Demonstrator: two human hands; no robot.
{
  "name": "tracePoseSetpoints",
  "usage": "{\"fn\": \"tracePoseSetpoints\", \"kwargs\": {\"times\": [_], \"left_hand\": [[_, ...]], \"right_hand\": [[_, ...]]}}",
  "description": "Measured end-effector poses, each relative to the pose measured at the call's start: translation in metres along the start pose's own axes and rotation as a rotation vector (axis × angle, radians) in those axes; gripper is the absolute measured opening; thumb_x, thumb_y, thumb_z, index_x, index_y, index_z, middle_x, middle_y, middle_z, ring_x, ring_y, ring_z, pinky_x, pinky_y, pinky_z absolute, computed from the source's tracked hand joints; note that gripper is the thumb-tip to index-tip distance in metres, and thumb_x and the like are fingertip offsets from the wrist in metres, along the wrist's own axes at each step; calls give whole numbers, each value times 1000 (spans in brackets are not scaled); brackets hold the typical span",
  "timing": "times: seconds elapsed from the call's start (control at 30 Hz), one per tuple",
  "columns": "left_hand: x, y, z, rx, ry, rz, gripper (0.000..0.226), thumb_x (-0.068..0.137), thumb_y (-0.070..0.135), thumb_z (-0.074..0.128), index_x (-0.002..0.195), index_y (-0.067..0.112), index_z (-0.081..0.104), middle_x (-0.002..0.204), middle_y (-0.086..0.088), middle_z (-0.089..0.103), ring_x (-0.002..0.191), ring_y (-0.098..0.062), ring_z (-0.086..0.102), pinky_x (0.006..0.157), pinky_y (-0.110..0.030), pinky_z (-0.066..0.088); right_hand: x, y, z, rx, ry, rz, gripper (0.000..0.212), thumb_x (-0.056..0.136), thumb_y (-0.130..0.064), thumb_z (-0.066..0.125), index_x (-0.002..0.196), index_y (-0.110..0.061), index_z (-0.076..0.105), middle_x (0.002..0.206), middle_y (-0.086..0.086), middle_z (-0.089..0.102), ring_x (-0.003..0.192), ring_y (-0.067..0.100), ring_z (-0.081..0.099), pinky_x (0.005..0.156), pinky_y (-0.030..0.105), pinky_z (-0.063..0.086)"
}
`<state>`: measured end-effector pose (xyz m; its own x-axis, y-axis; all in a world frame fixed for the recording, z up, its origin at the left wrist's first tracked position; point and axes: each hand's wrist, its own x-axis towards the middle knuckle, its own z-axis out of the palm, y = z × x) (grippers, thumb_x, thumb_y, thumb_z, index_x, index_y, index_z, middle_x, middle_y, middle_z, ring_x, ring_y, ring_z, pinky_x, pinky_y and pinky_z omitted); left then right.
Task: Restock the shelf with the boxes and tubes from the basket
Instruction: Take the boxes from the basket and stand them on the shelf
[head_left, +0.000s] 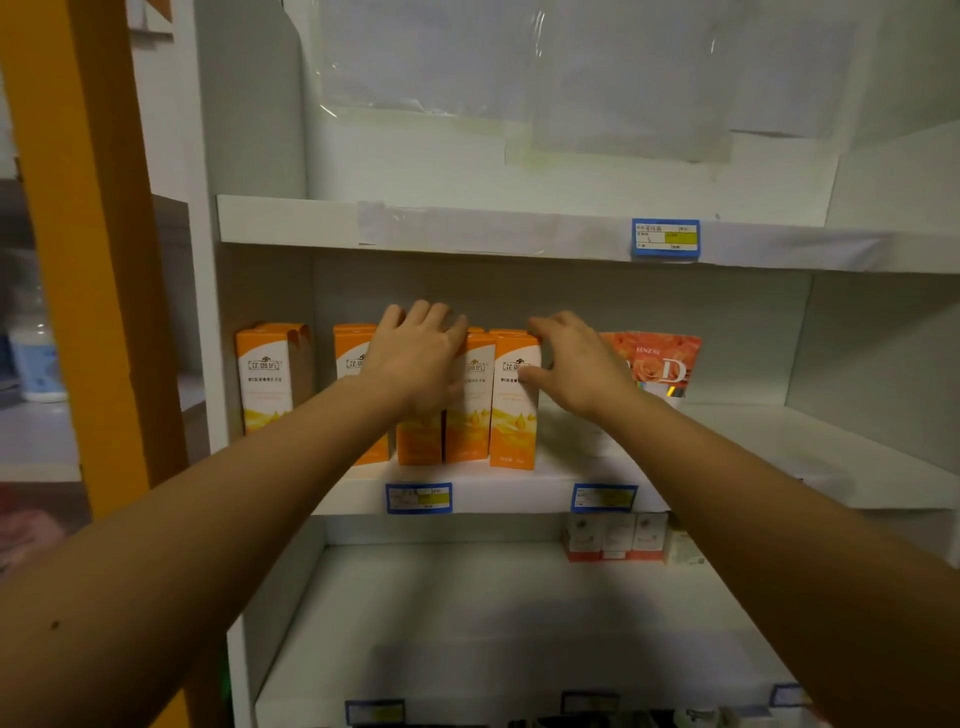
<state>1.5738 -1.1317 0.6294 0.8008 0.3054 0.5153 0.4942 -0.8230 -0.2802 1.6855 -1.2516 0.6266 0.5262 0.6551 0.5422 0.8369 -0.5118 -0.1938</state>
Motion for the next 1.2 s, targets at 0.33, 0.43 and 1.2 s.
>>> {"fn": "tracePoseSetpoints", "kwargs": {"times": [0.33, 0.43, 1.2], "left_hand": [[-68, 7, 9, -94, 13, 78, 70, 92, 35, 45, 150, 16, 13, 157, -6, 21, 144, -23, 22, 117, -39, 15], [-99, 13, 26, -125, 13, 93, 63, 91, 36, 46, 146, 14, 26, 152, -7, 32, 138, -25, 31, 113, -38, 21], [-343, 129, 294, -433, -754, 109, 34, 90, 35, 48, 116, 16, 59, 120, -5, 60, 108, -25, 57, 90, -36, 46]], "right_hand": [[-68, 1, 12, 1, -4, -41, 58, 90, -22, 54, 142, -16, 30, 146, 4, 37, 131, 25, 40, 99, 44, 44], [-102, 2, 32, 8, -34, -50, 54, 91, -23, 51, 141, -17, 32, 145, 3, 38, 130, 23, 39, 96, 41, 42], [-383, 75, 299, 81, -851, 119, 46, 92, -22, 52, 137, -14, 43, 144, 9, 41, 130, 26, 40, 103, 35, 37]]}}
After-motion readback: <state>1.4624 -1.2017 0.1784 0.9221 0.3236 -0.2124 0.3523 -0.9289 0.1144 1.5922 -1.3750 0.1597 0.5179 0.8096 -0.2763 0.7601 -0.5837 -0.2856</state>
